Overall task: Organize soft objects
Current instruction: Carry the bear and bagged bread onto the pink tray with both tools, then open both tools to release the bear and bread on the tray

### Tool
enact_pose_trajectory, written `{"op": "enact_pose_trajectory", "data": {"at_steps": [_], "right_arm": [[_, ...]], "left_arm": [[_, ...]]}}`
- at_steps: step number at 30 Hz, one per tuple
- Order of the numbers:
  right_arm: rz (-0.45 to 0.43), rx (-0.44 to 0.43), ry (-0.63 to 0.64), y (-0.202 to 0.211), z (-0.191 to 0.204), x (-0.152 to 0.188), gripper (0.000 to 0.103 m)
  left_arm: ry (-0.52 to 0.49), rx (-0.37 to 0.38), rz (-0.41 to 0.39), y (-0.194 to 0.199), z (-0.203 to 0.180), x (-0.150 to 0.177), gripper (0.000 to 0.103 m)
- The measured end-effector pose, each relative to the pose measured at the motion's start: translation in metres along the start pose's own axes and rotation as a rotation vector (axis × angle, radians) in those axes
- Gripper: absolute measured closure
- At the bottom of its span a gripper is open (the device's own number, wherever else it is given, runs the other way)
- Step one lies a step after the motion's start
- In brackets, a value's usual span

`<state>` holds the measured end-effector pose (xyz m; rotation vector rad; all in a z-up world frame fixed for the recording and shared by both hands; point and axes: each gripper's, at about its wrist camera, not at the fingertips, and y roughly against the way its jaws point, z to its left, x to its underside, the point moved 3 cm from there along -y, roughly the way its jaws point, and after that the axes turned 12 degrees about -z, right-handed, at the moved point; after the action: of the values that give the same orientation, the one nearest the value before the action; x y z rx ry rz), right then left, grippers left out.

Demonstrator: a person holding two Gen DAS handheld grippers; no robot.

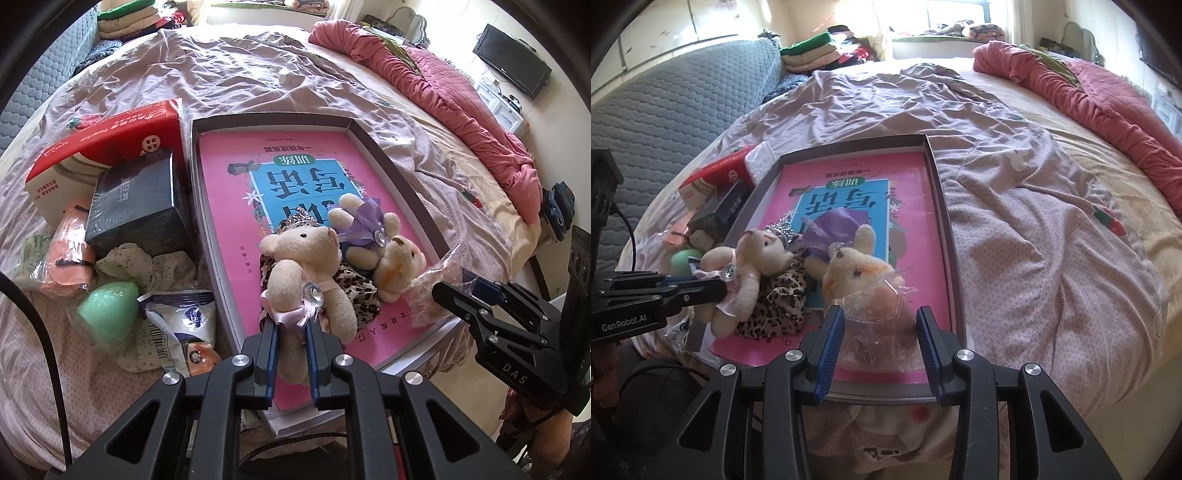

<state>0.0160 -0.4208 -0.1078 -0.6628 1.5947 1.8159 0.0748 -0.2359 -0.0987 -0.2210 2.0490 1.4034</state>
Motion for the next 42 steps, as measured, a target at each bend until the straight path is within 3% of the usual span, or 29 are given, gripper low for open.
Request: {"op": "enact_pose_trajectory", "data": {"at_steps": [11,28,37,42], "right_arm": [[-0.013,0.02,0.004,0.0,0.001,-0.001,0.057],[-0.033,0.055,-0.006,0.011,-0.006,-0.006,0.042],[-0.049,0.056,0.012,0.017,0.001,-0.011,0.041],[-0.053,0.057,0.018,0.019,0.003,-0.012,0.041]], "left_arm": [[0.016,0.0,0.001,0.0,0.002,0.0,0.088],[0.022,0.038,0.001,0.001,-0.005,0.0,0.082],[0.035,0.051,-0.008,0.007,-0.001,0.0,0.073],[0.034,0.051,-0.017,0.009,0.001,-0.001,0.057]]}}
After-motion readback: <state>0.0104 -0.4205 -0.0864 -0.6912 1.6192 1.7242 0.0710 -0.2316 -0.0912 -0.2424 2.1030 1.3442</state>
